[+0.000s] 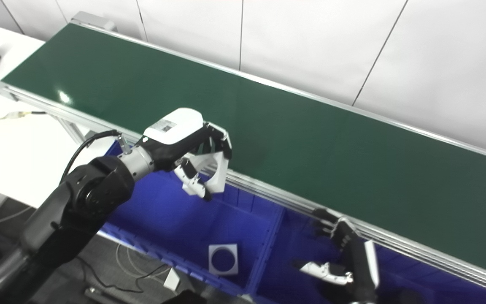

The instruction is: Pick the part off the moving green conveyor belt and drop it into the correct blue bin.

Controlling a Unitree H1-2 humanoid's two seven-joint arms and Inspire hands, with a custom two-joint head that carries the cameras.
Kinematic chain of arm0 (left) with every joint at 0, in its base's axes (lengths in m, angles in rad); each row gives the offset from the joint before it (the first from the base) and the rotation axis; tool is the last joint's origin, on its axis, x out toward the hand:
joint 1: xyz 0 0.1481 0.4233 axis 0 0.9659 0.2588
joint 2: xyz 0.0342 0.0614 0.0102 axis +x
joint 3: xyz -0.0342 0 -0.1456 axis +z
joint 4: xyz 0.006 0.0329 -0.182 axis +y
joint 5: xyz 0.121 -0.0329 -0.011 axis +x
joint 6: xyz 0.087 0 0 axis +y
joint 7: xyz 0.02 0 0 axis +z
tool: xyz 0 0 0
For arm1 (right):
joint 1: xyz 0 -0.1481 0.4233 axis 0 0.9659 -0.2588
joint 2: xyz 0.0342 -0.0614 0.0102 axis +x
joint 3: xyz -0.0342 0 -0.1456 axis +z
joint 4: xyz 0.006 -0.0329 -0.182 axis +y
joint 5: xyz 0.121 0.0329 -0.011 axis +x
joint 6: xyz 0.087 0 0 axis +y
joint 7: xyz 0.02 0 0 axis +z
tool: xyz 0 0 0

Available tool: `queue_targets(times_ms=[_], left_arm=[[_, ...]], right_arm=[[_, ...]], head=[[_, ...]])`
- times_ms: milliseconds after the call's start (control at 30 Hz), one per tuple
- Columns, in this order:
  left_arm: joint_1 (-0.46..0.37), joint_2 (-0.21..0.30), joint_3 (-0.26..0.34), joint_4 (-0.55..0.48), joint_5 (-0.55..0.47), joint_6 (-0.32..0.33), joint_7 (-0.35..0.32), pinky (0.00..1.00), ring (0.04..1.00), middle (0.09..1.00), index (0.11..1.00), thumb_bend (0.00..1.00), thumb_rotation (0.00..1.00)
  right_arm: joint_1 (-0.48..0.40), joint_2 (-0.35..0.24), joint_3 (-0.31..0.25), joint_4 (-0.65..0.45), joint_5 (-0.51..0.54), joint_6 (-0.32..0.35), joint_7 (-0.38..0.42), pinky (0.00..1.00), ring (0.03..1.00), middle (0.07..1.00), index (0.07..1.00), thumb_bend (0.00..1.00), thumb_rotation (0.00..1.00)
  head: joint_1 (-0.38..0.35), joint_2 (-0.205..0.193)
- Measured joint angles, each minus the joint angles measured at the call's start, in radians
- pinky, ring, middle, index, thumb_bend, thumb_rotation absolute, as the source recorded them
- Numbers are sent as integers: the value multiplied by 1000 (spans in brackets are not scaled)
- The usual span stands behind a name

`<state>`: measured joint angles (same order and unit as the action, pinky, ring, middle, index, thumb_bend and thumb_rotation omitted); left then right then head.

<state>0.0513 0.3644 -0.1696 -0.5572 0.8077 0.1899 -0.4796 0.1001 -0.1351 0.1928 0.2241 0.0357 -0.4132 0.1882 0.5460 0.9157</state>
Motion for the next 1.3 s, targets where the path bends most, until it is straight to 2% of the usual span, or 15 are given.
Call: queue_targets(times_ms=[133, 300, 433, 533, 633, 733, 900, 1167, 1300], left_arm=[[5, -12, 0, -21, 26, 13, -19, 326, 425, 518, 533, 472, 0], [4, -22, -3, -21, 63, 18, -47, 331, 430, 528, 521, 473, 0], [2, -29, -10, -18, 92, 20, -61, 329, 434, 531, 516, 473, 0], [1, -33, -19, -6, 116, 22, -77, 328, 440, 543, 506, 472, 0], [4, -37, -32, 26, 134, 23, -89, 323, 444, 547, 505, 472, 0], [10, -37, -58, 45, 174, 23, -94, 332, 432, 492, 535, 474, 0], [21, -35, -104, 104, 234, 17, -93, 302, 413, 480, 561, 468, 0], [36, -36, -151, 240, 294, 11, -58, 317, 410, 481, 552, 470, 0], [36, -37, -158, 265, 305, 10, -27, 317, 411, 468, 552, 470, 0]], right_arm=[[1, -9, -11, -25, 19, 4, 16, 597, 665, 732, 702, 946, 126], [1, -12, -24, -43, 32, 7, 23, 581, 656, 727, 700, 961, 133], [2, -13, -32, -43, 44, 15, 32, 578, 652, 723, 704, 968, 141], [1, -16, -39, -43, 57, 15, 39, 573, 647, 721, 703, 967, 136], [1, -18, -44, -43, 64, 15, 49, 575, 651, 727, 705, 962, 135], [2, -20, -45, -43, 66, 16, 58, 581, 658, 730, 713, 948, 121], [1, -19, -47, -43, 66, 16, 62, 582, 662, 731, 713, 946, 122], [2, -16, -48, -43, 66, 16, 66, 572, 657, 730, 700, 949, 112], [5, -16, -49, -43, 68, 16, 67, 567, 653, 729, 699, 950, 107]], head=[[41, 25], [63, 29], [118, 29], [130, 28], [134, 23], [123, 19], [118, 17], [104, 14], [98, 11]])
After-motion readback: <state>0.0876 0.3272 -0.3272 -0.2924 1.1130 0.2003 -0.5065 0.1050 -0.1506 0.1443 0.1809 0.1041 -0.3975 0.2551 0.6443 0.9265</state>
